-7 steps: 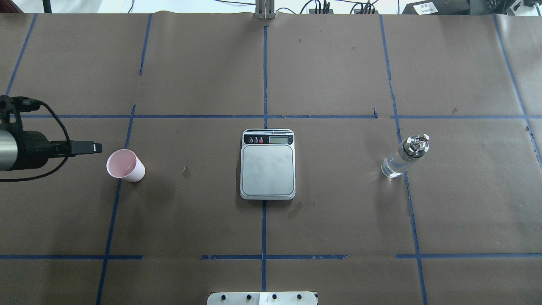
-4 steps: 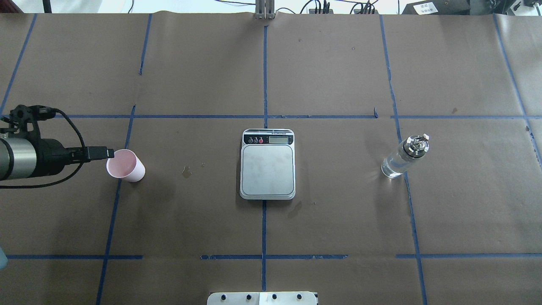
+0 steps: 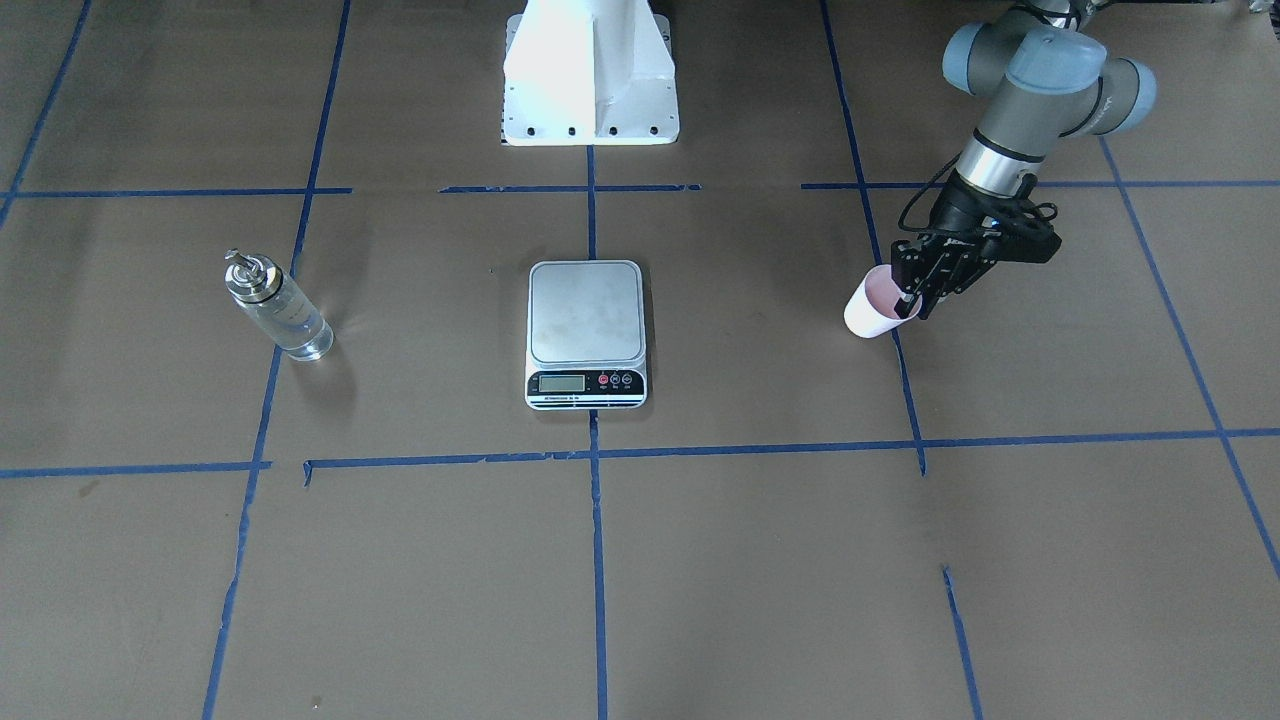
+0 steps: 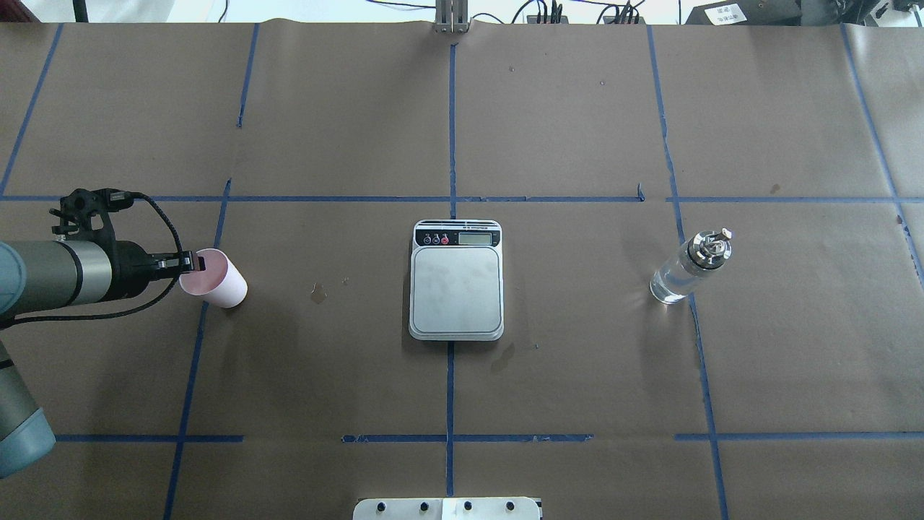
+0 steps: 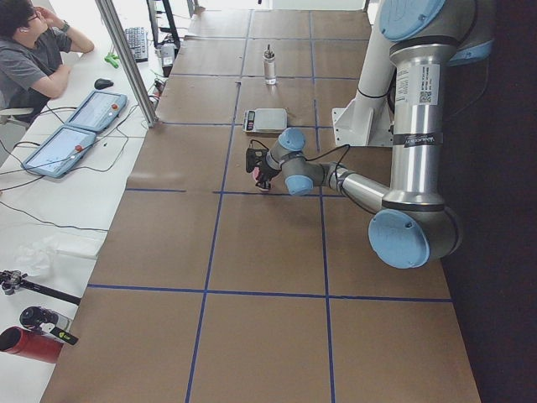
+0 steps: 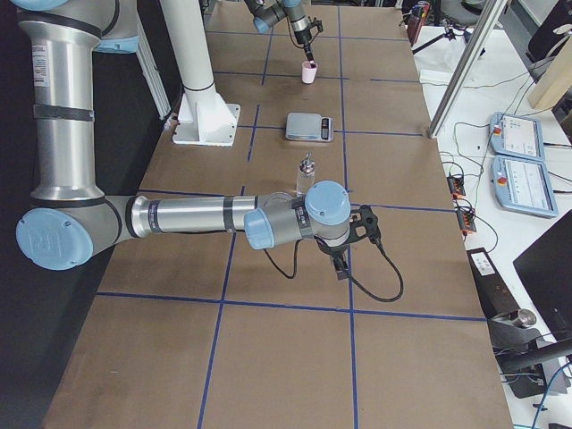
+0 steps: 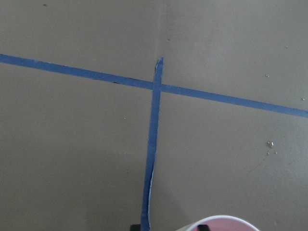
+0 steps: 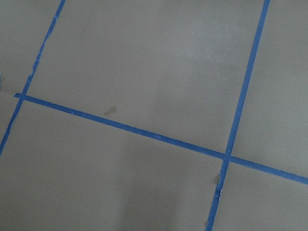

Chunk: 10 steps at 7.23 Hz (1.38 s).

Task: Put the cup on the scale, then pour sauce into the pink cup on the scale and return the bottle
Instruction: 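Reach the left gripper to the pink paper cup and grasp it, then carry the pink cup with the left gripper onto the scale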

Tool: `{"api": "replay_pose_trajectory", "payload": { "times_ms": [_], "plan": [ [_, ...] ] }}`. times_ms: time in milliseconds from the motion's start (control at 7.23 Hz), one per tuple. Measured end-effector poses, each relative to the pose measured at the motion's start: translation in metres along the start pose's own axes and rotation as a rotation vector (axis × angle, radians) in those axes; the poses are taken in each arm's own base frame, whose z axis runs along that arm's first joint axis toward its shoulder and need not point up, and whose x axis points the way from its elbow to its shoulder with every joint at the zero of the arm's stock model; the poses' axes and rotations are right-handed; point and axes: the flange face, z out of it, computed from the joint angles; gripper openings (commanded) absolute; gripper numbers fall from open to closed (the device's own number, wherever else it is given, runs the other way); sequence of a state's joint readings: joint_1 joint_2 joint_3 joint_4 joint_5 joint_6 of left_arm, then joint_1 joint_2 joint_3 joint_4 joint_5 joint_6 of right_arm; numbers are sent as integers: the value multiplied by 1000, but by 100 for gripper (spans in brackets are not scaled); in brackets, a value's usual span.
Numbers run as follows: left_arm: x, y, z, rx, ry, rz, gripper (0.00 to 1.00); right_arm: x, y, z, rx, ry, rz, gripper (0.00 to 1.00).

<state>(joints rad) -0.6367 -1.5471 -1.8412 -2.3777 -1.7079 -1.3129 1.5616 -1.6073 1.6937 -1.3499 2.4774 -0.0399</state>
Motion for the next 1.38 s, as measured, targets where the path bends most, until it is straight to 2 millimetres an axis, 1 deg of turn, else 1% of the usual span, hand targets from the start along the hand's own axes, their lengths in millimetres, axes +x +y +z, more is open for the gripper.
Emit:
{"api": "replay_pose_trajectory", "payload": {
  "times_ms": [415, 553, 692, 830, 968, 1107, 1245, 1383],
  "plan": [
    [12, -7, -13, 20, 31, 2, 0, -1, 0, -1, 2, -1, -1, 100],
    [22, -14, -16, 51, 44, 3, 0, -1, 0, -1, 2, -1, -1, 100],
    [42, -25, -14, 114, 41, 3, 0, -2, -1, -1, 3, -1, -2, 100],
    [84, -43, -9, 178, 10, 2, 0, -2, -1, -1, 3, -1, -2, 100],
    [146, -57, -7, 213, -24, 6, 0, -2, -1, -2, 3, -1, -3, 100],
    [213, -59, -10, 225, -40, 20, 0, -2, -1, -2, 4, -1, -3, 100],
    [267, -52, -15, 225, -28, 37, 0, -2, 0, -1, 3, -1, -2, 100],
    [307, -38, -17, 210, -4, 60, 0, -1, 1, -1, 1, -2, 1, 100]
  ]
}}
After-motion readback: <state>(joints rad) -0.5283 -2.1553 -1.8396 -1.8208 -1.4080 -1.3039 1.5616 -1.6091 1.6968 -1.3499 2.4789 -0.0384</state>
